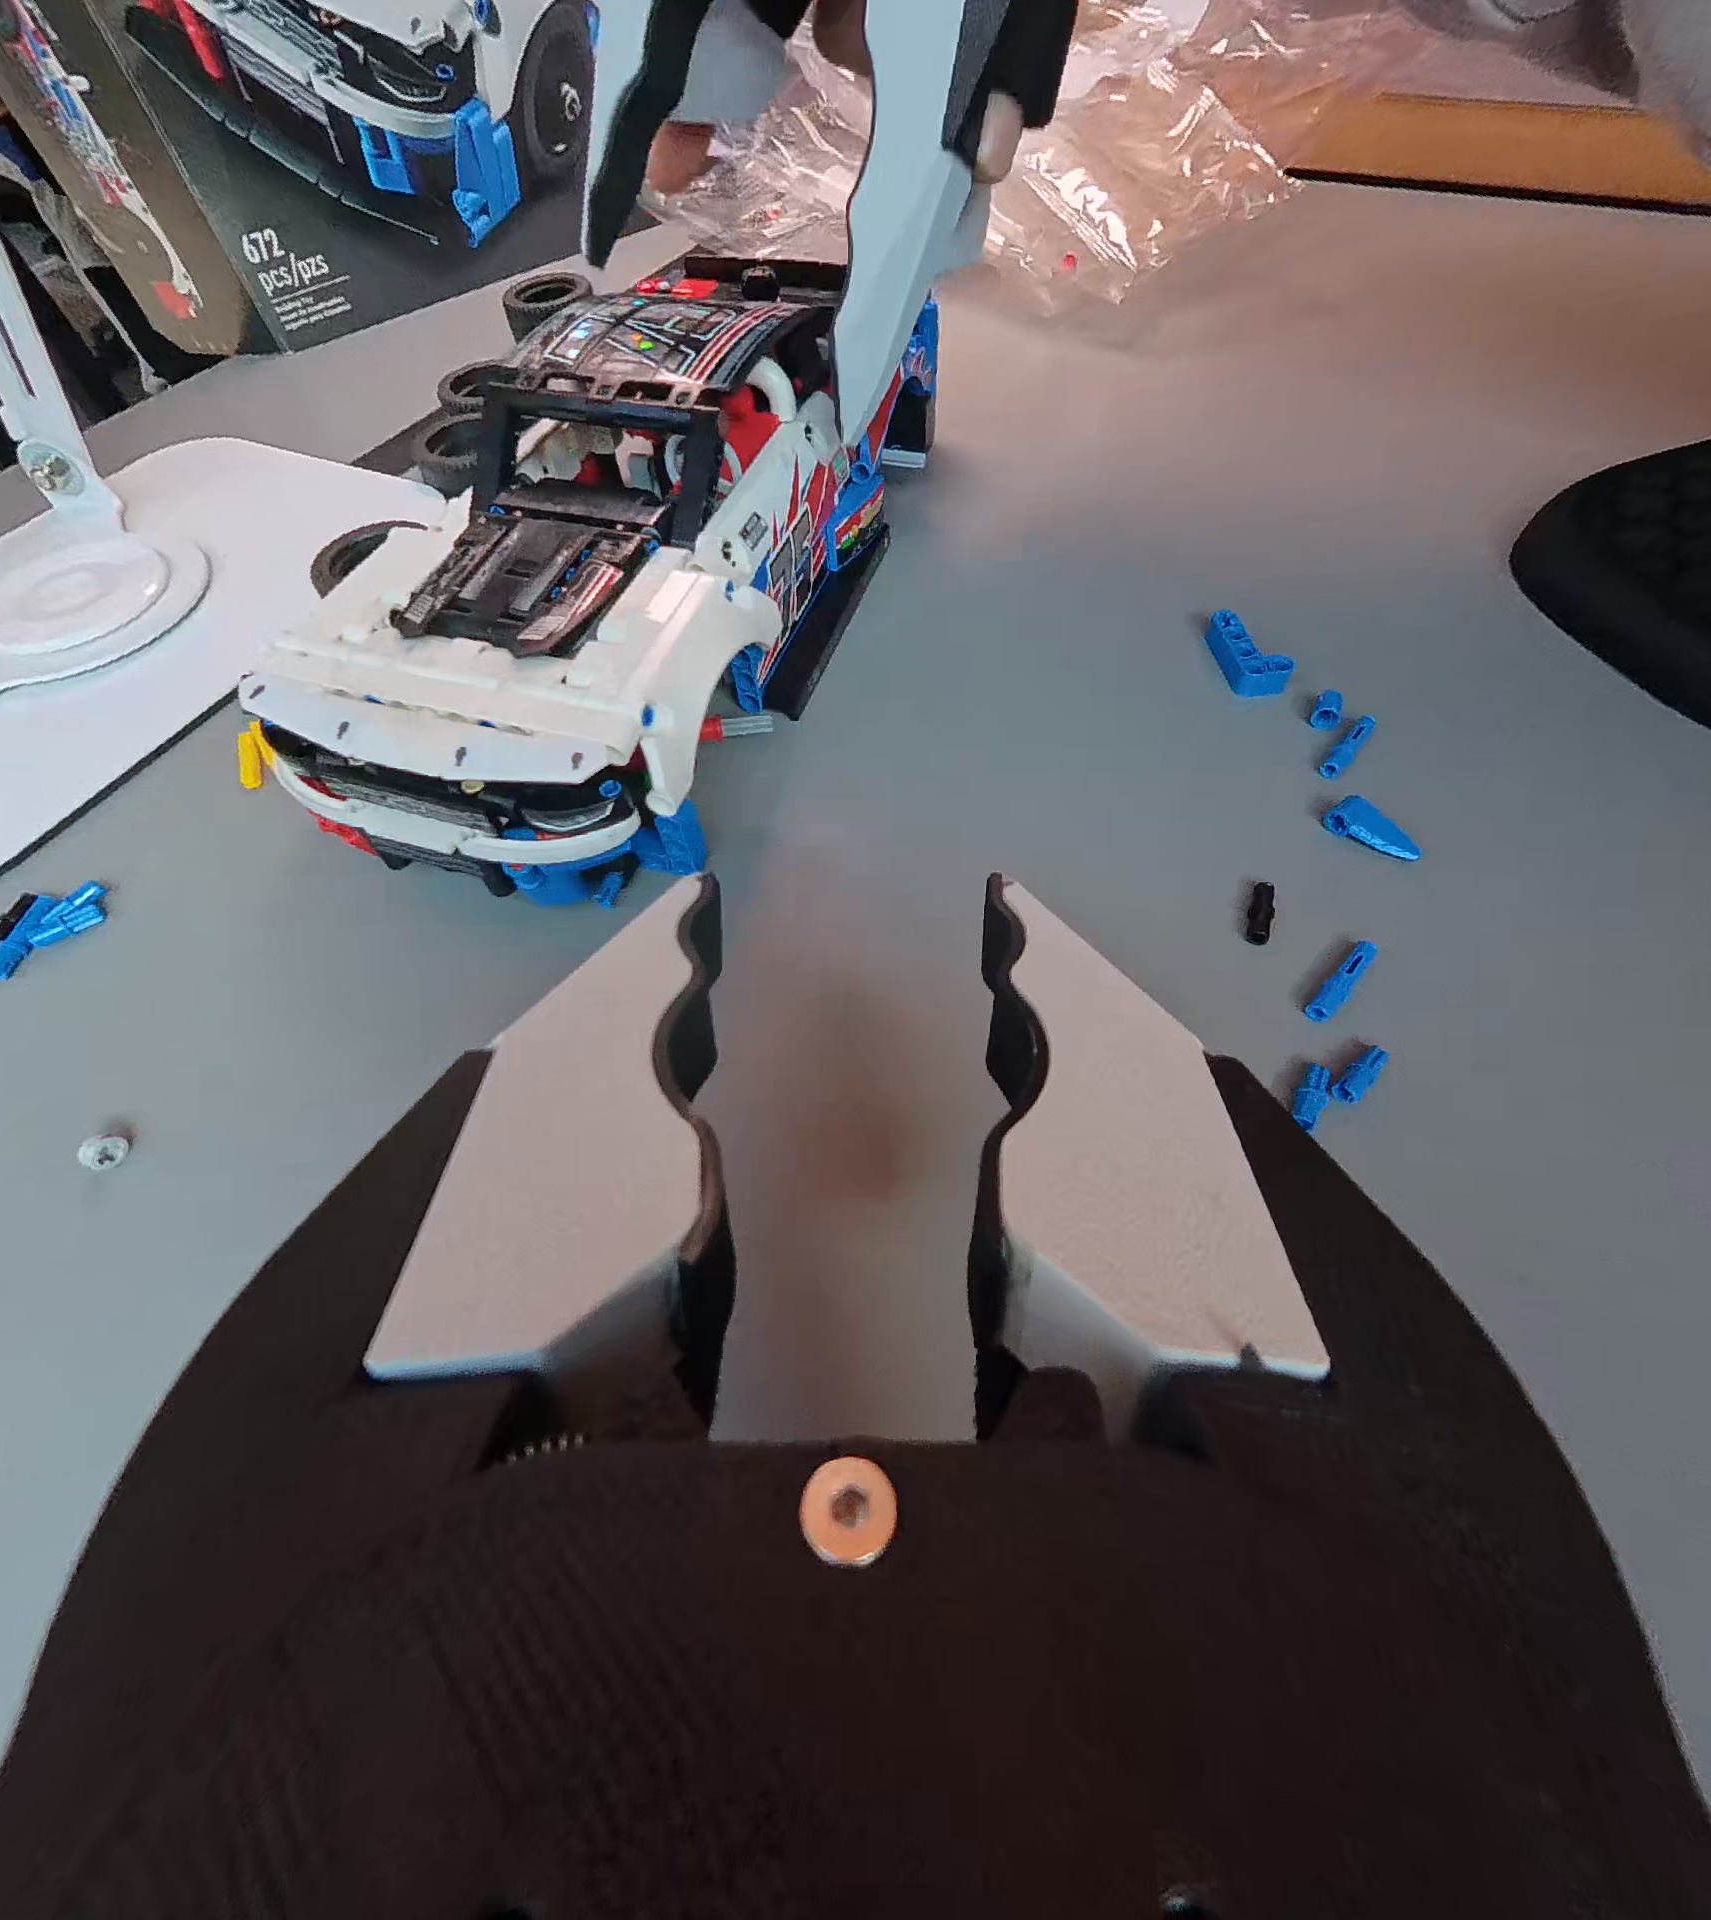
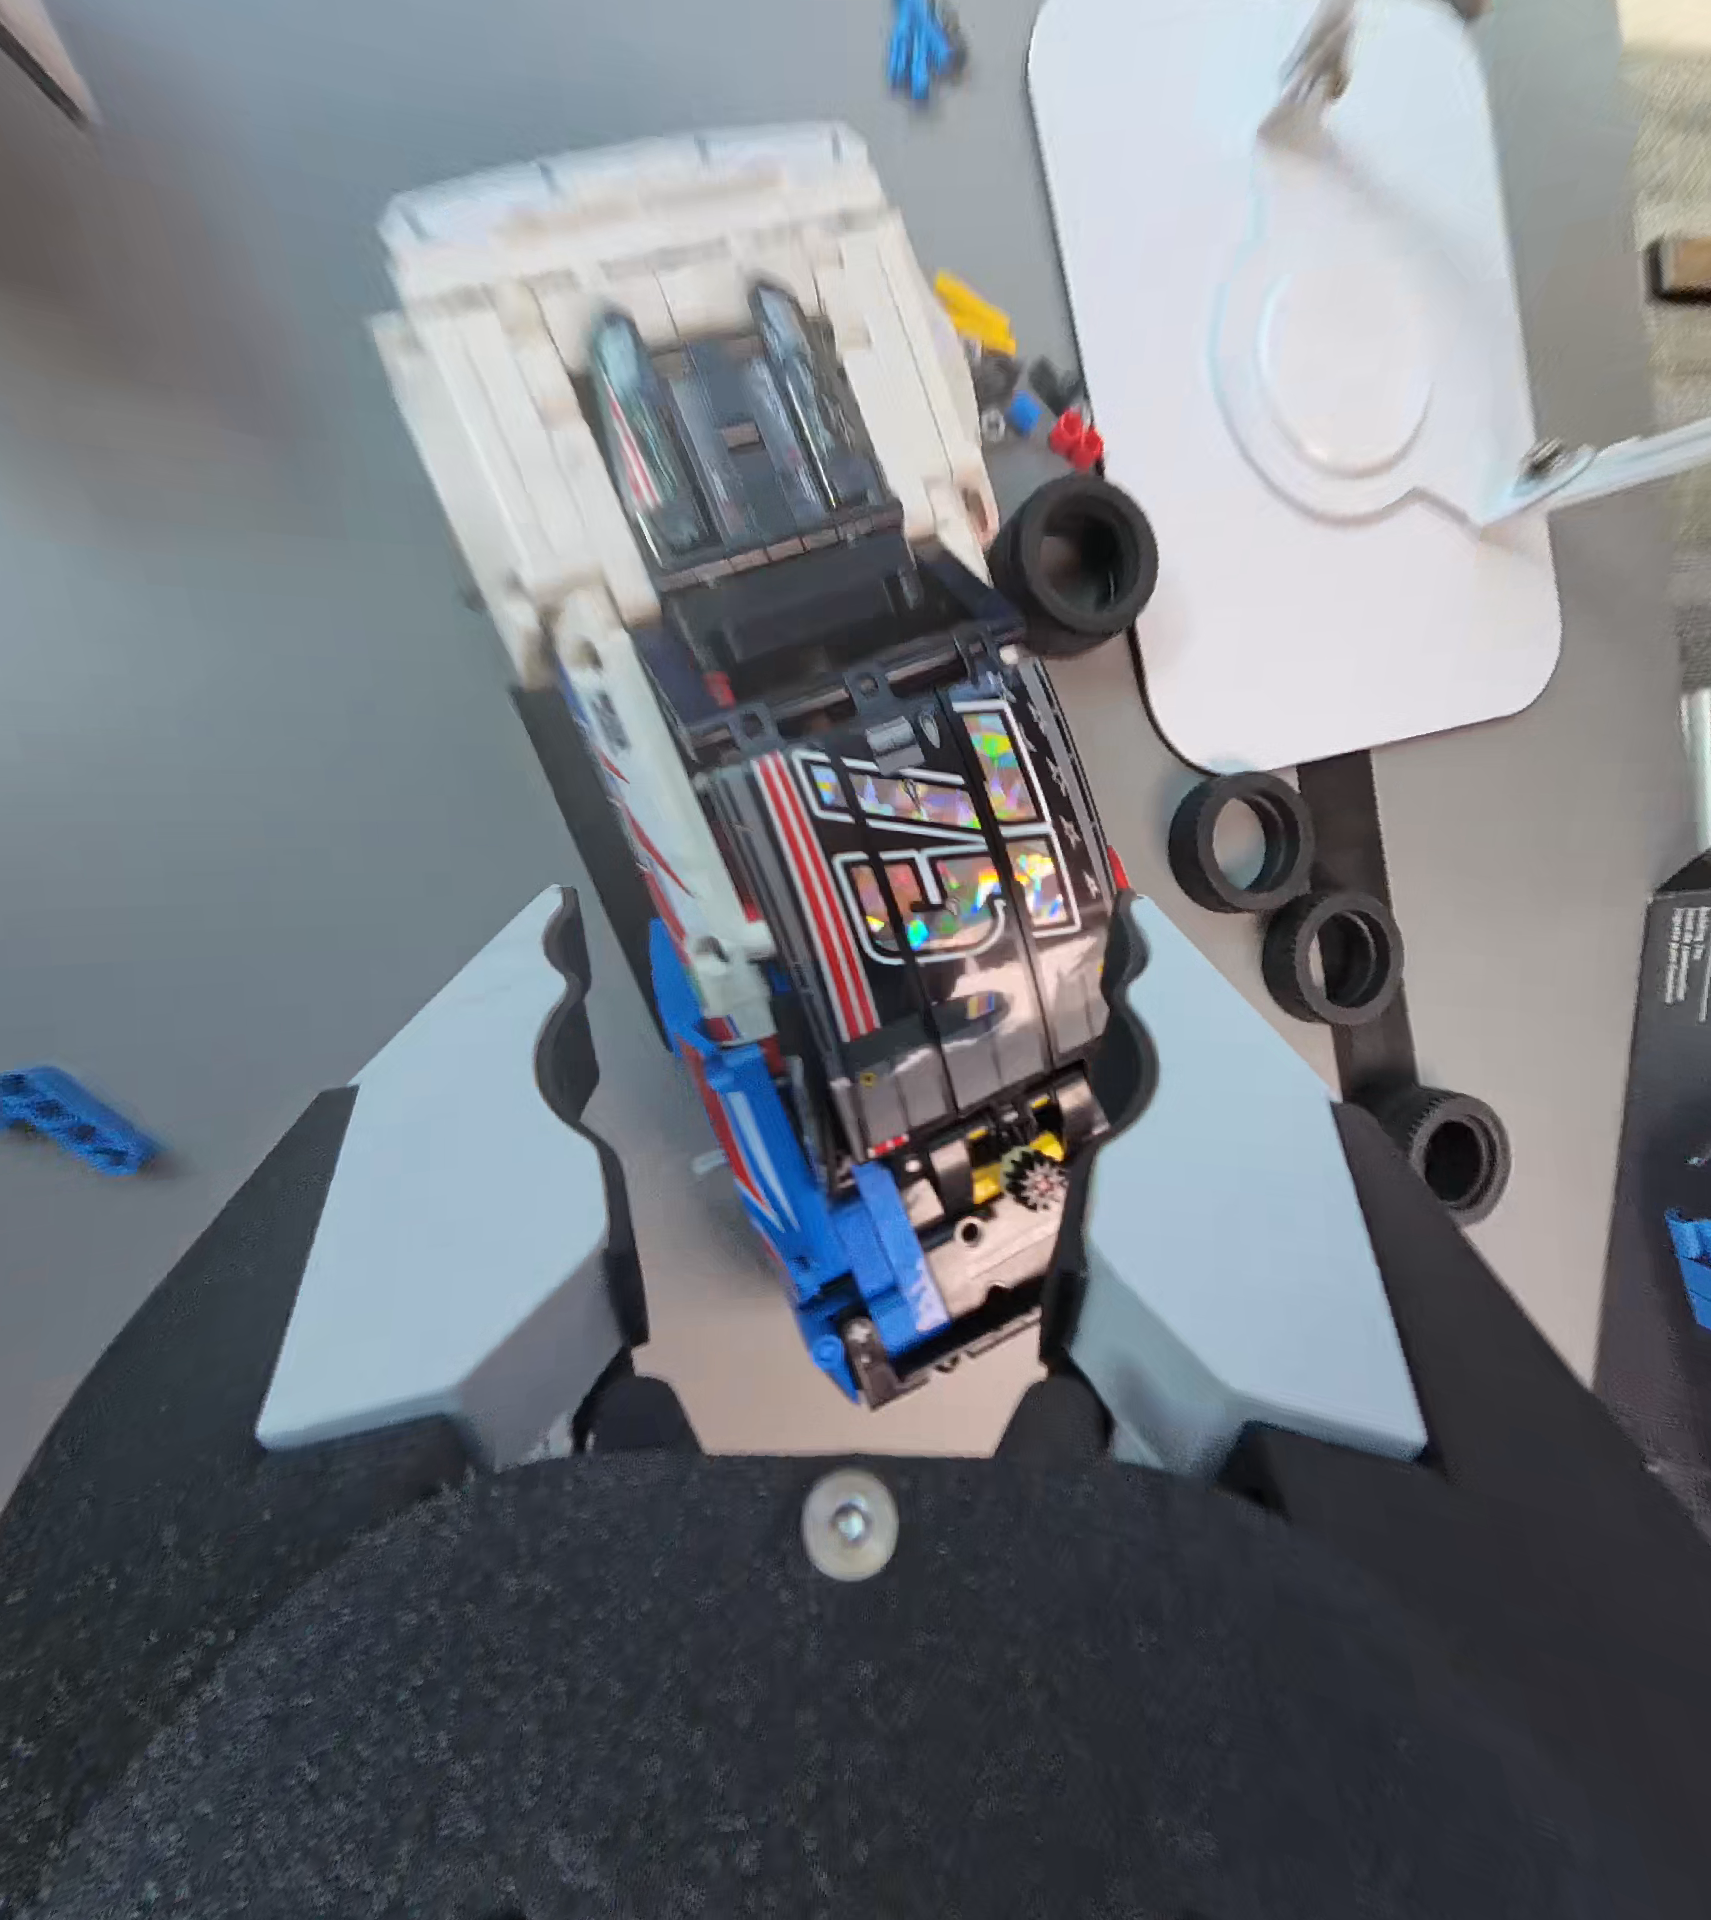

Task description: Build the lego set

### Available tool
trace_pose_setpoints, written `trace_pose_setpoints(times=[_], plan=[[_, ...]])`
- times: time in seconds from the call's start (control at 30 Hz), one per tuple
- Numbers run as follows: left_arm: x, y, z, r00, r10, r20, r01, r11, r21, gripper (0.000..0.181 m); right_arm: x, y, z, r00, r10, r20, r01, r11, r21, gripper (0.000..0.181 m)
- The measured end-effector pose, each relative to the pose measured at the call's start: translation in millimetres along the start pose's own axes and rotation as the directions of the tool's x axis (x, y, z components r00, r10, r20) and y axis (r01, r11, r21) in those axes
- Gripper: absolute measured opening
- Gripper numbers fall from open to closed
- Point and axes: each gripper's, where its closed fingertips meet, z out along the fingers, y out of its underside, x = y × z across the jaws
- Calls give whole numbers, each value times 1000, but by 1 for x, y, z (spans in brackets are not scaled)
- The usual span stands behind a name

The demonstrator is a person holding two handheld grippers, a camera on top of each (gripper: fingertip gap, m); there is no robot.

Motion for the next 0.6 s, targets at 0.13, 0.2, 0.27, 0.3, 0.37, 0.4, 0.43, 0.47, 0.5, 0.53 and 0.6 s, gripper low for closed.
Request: trace_pose_setpoints(times=[0.13, 0.2, 0.27, 0.3, 0.37, 0.4, 0.43, 0.47, 0.5, 0.53, 0.6], plan=[[7, -5, -1, 1000, 21, -14, -20, 1000, 15, 43, -58, -23, -58, 998, 51, 33, -58, 963, 262, 68], [12, -5, 2, 999, 36, -29, -35, 999, 13, 38, -102, -5, -65, 997, 37, 73, -54, 967, 248, 57], [19, -3, 5, 997, 58, -57, -57, 998, 4, 34, -140, 22, -59, 997, 10, 79, -24, 983, 181, 43], [23, -2, 7, 995, 71, -71, -71, 997, -3, 31, -153, 34, -54, 997, 0, 78, -13, 988, 154, 40], [28, -1, 10, 992, 98, -81, -99, 995, -11, 28, -168, 52, -41, 997, 4, 72, -12, 993, 114, 36], [31, -1, 10, 990, 110, -86, -111, 994, -9, 27, -168, 59, -34, 998, 14, 60, -19, 995, 96, 35], [32, -1, 10, 989, 120, -87, -121, 993, -8, 26, -164, 63, -28, 999, 19, 46, -23, 996, 85, 35], [32, -2, 10, 988, 128, -83, -129, 992, -4, 25, -161, 64, -24, 999, 20, 45, -24, 996, 84, 35], [33, -3, 9, 988, 129, -79, -129, 992, 5, 24, -159, 64, -20, 998, 18, 63, -23, 996, 85, 34], [34, -4, 8, 989, 124, -83, -123, 992, 13, 24, -158, 64, -16, 996, 14, 86, -20, 997, 80, 34], [37, -5, 5, 989, 108, -103, -106, 994, 28, 20, -159, 60, -10, 988, 3, 156, -15, 997, 76, 32]])
